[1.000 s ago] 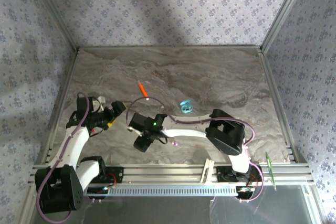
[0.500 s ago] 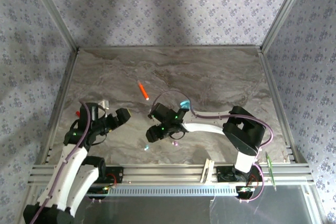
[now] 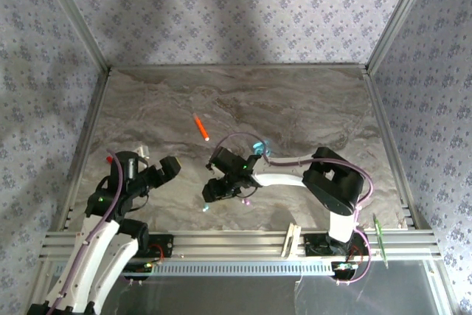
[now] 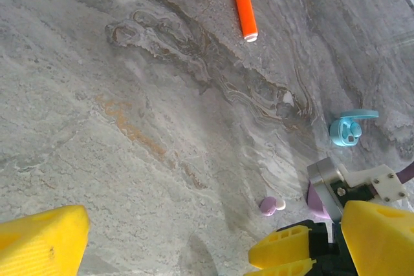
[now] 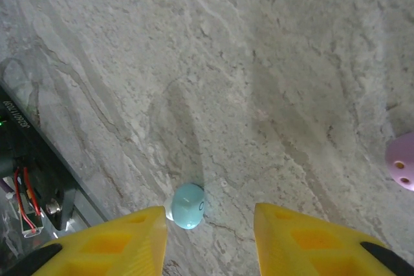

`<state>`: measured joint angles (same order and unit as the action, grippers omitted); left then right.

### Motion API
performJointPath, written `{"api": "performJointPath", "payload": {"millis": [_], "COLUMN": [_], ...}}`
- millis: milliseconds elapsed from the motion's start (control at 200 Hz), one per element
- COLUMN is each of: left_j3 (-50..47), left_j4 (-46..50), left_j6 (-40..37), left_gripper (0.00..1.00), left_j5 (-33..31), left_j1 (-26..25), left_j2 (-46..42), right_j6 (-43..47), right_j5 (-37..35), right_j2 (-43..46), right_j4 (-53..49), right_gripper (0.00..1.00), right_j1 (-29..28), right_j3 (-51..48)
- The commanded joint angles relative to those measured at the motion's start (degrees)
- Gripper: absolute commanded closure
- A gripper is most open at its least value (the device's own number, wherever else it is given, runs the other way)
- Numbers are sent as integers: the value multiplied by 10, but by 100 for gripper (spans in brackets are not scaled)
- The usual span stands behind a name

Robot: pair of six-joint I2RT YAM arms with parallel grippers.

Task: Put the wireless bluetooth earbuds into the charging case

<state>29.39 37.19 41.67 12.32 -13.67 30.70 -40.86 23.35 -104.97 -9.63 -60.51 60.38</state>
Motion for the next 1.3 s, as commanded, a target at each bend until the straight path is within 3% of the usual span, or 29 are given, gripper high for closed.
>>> {"api": "performJointPath", "payload": {"millis": [0,1294], "left_j3": [8,6], "left_j4": [5,0], "left_j6": [2,-4], "left_gripper": [0,0], "left_j5": [-8,-10], "left_j1": [-4,-4], "left_j2": [2,12], "right_j6": [-10,-12], "right_j5": [12,31], "right_j2": [-14,-81], "right_j4": [-13,-25], "right_gripper": [60,70], "right_j1": [-6,-33], "right_j3": [17,74]}}
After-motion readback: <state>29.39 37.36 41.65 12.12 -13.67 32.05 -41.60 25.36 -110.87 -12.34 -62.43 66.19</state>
